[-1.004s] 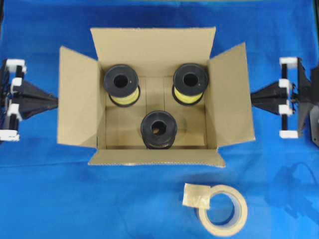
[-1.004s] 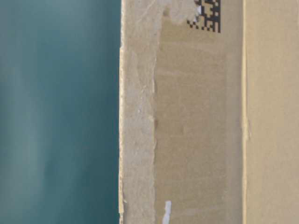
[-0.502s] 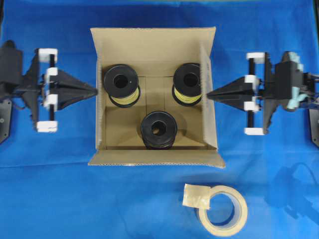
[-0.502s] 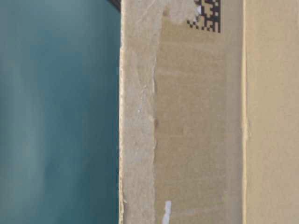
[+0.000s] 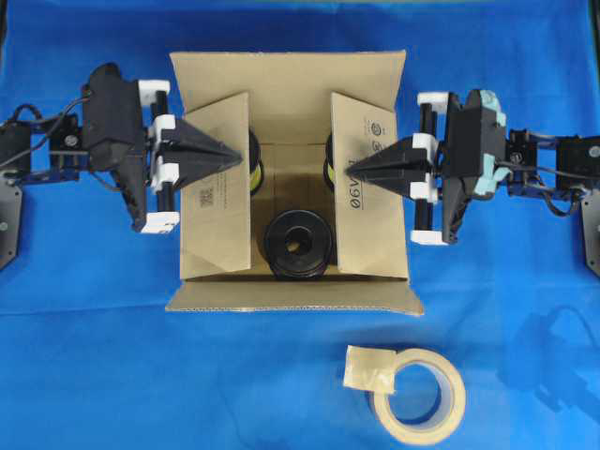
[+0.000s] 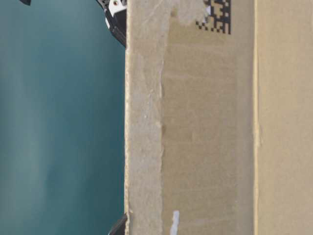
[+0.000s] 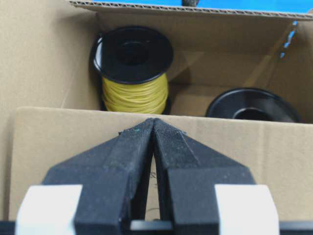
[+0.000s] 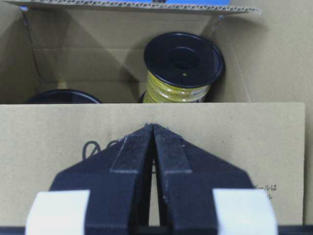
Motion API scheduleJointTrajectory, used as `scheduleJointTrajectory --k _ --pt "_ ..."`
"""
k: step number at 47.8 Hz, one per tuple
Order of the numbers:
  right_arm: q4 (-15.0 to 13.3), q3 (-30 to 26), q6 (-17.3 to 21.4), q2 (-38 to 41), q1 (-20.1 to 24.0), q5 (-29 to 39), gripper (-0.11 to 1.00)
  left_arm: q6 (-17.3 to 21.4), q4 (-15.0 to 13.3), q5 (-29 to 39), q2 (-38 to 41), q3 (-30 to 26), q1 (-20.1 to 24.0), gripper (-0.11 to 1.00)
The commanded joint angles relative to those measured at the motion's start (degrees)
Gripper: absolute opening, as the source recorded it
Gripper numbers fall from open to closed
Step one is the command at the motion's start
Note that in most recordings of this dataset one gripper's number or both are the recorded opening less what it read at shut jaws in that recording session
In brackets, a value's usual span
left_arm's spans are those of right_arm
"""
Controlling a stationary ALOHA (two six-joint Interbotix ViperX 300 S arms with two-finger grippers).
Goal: Close the cardboard box.
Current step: 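Press the left flap down with the left gripper, holding the right flap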
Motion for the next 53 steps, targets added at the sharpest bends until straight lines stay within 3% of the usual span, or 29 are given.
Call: scheduleJointTrajectory --k 1,14,28,37,53 --pt "0.3 -1.1 0.2 0.9 -0.4 -0.7 0.00 0.1 0.0 -0.2 0.8 -1.6 0.6 0.00" --pt "1.1 -2.1 0.9 7.5 -0.5 -2.4 0.00 -0.2 0.0 -0.6 8.3 -2.9 0.9 0.00" --pt "1.3 -2.4 0.9 8.2 -0.5 -2.4 0.00 0.2 0.0 -1.5 12.3 -5.8 1.0 0.00" --pt "1.3 -2.5 0.9 8.2 -0.5 -2.4 0.00 0.4 0.1 -2.2 14.7 -9.9 2.0 0.00" --pt "1.3 -2.5 1.0 8.2 -0.5 -2.4 0.00 4.4 0.1 -2.4 19.8 -19.6 3.8 0.00"
